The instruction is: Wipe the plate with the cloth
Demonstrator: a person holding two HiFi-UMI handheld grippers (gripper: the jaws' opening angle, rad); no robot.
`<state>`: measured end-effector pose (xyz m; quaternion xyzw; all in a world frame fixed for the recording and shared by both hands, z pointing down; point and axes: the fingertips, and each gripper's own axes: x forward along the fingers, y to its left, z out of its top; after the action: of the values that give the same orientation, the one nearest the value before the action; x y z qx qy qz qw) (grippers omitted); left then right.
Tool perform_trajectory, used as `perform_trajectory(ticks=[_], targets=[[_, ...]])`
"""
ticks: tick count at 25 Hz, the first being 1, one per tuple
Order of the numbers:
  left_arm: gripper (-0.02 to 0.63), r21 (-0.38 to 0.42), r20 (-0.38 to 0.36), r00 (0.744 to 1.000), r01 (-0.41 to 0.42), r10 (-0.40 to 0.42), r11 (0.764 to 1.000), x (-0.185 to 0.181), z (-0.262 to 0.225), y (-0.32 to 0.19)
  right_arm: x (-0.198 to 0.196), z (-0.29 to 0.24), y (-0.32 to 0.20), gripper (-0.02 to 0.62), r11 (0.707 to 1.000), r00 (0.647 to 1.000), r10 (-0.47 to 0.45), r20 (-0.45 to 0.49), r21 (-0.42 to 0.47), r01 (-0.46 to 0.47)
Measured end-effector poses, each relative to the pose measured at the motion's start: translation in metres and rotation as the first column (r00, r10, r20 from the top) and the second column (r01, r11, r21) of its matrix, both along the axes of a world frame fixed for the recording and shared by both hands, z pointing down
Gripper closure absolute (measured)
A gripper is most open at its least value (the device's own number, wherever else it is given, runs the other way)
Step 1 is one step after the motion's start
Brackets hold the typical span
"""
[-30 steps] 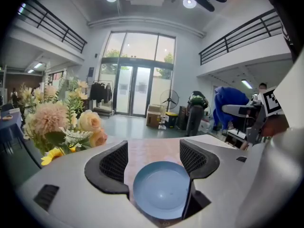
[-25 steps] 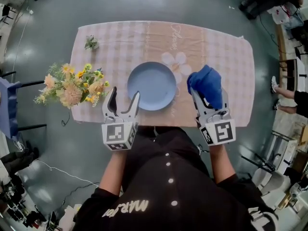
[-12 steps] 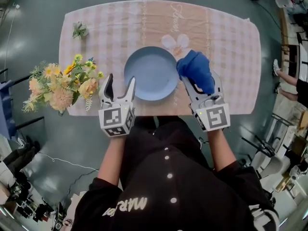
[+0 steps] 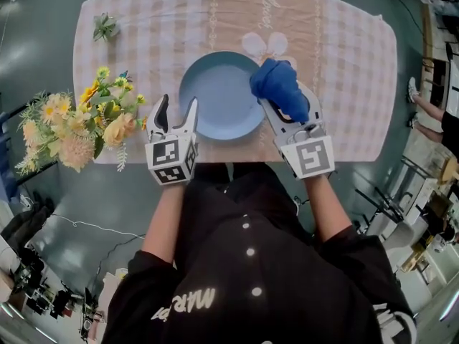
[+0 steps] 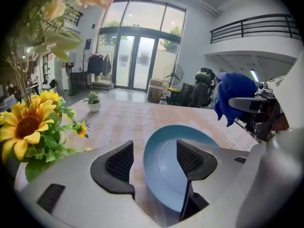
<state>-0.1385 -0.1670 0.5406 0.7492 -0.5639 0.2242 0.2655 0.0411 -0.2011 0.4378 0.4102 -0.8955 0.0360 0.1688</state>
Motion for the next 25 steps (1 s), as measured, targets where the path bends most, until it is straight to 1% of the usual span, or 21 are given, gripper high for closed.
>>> perform_trajectory(ticks=[3, 6, 12, 15, 17, 19, 25], targets=[[0.319, -0.016, 0.011, 1.0, 0.002, -0.002, 1.0, -0.001, 0.012, -0.001, -0.004, 0.013, -0.002, 0.4, 1.0, 1.0, -0.021, -0.019, -0.008, 0.021], [0.331, -0.039, 0.005, 1.0, 0.01, -0.01, 0.999, -0.001, 0.023, 0.001, -0.008, 0.026, -0.002, 0.4, 0.999, 0.998, -0.046, -0.047, -0.016, 0.045], [0.377, -0.074, 0.009, 1.0, 0.021, -0.02, 0.997, -0.006, 0.044, 0.003, -0.019, 0.056, -0.004, 0.399, 0.992, 0.983, -0.127, -0.136, -0.043, 0.122], [0.394, -0.1, -0.008, 1.0, 0.026, -0.027, 0.995, -0.007, 0.053, 0.003, -0.024, 0.068, -0.004, 0.399, 0.987, 0.975, -0.158, -0.159, -0.068, 0.149], [0.43, -0.111, -0.02, 0.999, 0.025, -0.027, 0.993, -0.006, 0.058, 0.002, -0.027, 0.076, -0.003, 0.399, 0.981, 0.965, -0.186, -0.184, -0.083, 0.173], [0.452, -0.124, -0.028, 0.999, 0.024, -0.028, 0.992, -0.006, 0.062, 0.002, -0.032, 0.082, -0.003, 0.399, 0.975, 0.955, -0.215, -0.204, -0.095, 0.199], [0.521, -0.158, -0.08, 0.996, 0.034, -0.047, 0.987, -0.006, 0.068, 0.002, -0.044, 0.094, -0.003, 0.399, 0.96, 0.936, -0.268, -0.226, -0.138, 0.242]])
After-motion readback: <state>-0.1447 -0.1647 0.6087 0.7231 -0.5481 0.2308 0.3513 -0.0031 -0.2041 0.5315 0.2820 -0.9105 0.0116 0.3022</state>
